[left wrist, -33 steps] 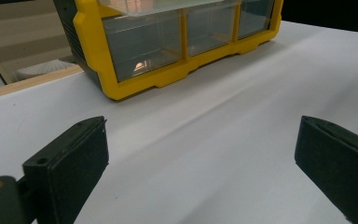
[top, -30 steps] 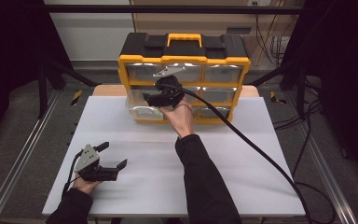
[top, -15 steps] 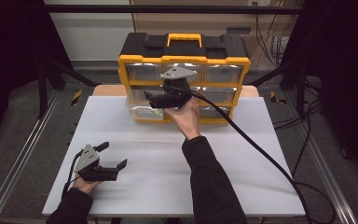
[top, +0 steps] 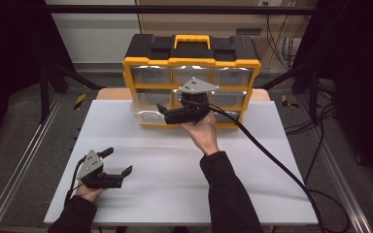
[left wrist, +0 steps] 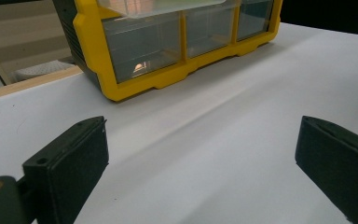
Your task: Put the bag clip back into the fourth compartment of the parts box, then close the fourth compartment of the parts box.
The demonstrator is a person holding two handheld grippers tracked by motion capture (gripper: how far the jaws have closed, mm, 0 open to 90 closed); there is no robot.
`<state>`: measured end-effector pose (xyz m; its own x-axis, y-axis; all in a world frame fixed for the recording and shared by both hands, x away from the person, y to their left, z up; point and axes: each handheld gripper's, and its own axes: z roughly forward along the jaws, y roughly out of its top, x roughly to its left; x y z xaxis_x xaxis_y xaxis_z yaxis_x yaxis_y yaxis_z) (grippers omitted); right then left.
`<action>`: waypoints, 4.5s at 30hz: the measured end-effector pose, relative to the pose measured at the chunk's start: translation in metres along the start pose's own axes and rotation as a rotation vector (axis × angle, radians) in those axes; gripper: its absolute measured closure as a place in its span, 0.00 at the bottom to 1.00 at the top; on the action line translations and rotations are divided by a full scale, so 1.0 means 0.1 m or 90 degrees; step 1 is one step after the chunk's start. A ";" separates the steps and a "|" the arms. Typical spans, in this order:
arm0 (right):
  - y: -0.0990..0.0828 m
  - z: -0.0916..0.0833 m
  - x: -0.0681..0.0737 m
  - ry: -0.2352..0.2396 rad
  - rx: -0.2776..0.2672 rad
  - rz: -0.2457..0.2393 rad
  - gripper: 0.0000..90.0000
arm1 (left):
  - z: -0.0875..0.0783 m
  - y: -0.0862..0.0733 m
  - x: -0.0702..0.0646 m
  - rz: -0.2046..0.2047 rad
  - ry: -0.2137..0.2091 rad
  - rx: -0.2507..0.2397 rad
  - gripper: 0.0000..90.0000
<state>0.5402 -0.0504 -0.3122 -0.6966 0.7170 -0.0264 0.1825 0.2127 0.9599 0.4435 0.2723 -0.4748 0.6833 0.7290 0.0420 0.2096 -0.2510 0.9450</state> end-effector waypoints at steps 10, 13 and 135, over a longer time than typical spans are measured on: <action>-0.26 -0.25 -0.11 0.001 -0.016 0.020 0.01 | 0.00 0.00 0.00 -0.001 -0.001 -0.001 0.03; -0.36 -0.35 -0.15 0.006 -0.029 0.029 0.02 | 0.00 0.00 0.00 -0.002 -0.001 -0.002 0.03; -1.96 -1.56 -0.71 -0.034 -0.018 0.120 0.02 | 0.50 0.94 -0.30 -0.023 0.093 -0.025 0.60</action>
<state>0.4458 -0.2461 -0.4552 -0.6146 0.7763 0.1404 0.2860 0.0534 0.9567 0.4776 0.1948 -0.4032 0.5659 0.8228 0.0525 0.2023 -0.2004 0.9586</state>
